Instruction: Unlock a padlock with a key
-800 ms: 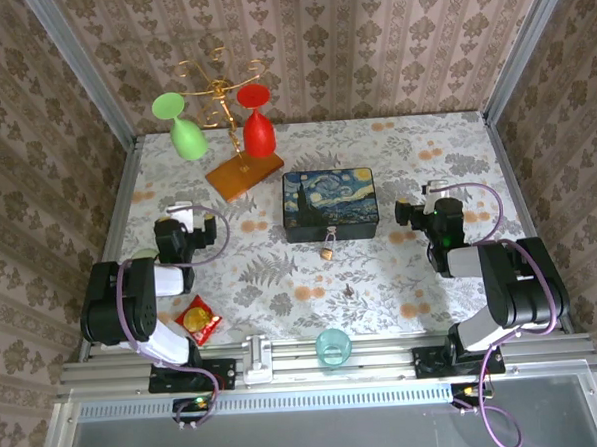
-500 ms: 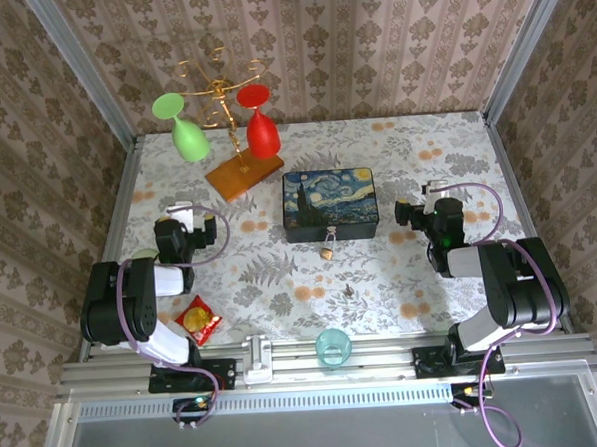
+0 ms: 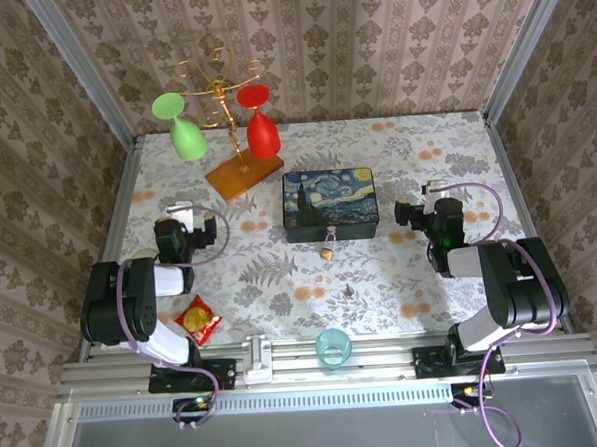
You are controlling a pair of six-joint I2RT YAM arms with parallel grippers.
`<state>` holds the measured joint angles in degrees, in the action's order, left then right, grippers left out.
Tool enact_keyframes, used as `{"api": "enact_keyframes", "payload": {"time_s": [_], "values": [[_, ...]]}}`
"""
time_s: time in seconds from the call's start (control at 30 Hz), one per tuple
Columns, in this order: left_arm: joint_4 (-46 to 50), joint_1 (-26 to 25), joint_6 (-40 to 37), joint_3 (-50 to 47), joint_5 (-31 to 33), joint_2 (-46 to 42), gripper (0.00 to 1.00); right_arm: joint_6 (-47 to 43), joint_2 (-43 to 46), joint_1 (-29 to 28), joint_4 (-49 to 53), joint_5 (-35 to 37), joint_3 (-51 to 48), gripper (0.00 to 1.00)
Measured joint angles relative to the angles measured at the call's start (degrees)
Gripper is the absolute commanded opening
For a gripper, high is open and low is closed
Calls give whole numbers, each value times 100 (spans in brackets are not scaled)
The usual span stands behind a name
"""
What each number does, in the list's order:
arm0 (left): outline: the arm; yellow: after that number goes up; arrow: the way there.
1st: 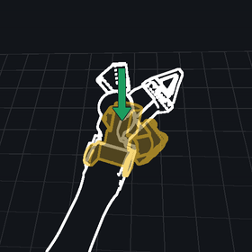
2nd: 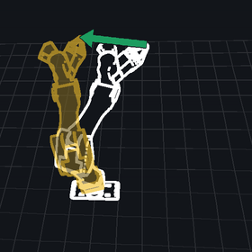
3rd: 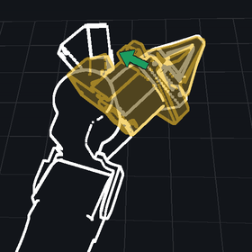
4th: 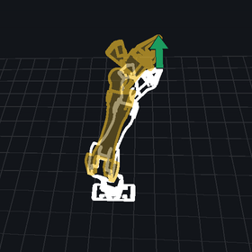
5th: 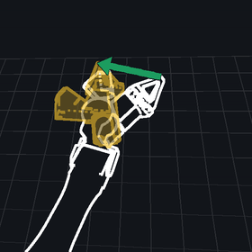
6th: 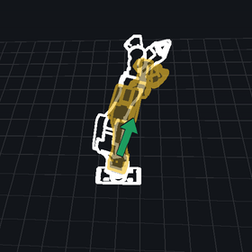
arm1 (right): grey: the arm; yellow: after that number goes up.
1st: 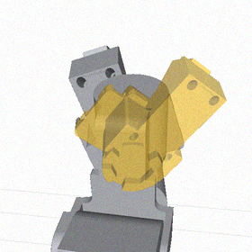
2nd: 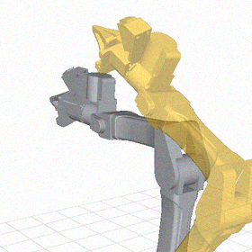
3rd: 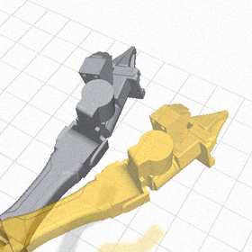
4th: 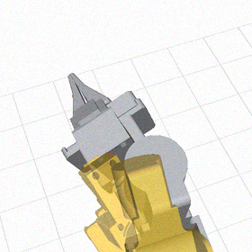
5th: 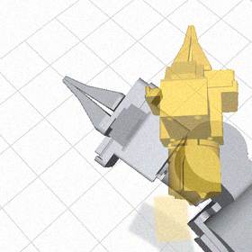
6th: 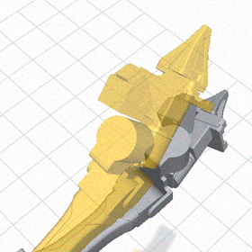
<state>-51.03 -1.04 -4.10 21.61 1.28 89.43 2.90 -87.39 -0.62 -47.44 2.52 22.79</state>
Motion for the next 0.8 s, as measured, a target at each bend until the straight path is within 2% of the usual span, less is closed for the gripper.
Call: {"api": "enact_keyframes", "payload": {"time_s": [0.47,0.57,0.8], "values": [[55,-9,0,0,44,-76,100,-35,11,0,52,-70,15,100],[409,-83,-2,2,175,-575,100,-94,234,0,391,-153,63,100],[1023,-361,103,33,507,-1873,100,-2,1497,-24,1545,-205,417,100]]}}
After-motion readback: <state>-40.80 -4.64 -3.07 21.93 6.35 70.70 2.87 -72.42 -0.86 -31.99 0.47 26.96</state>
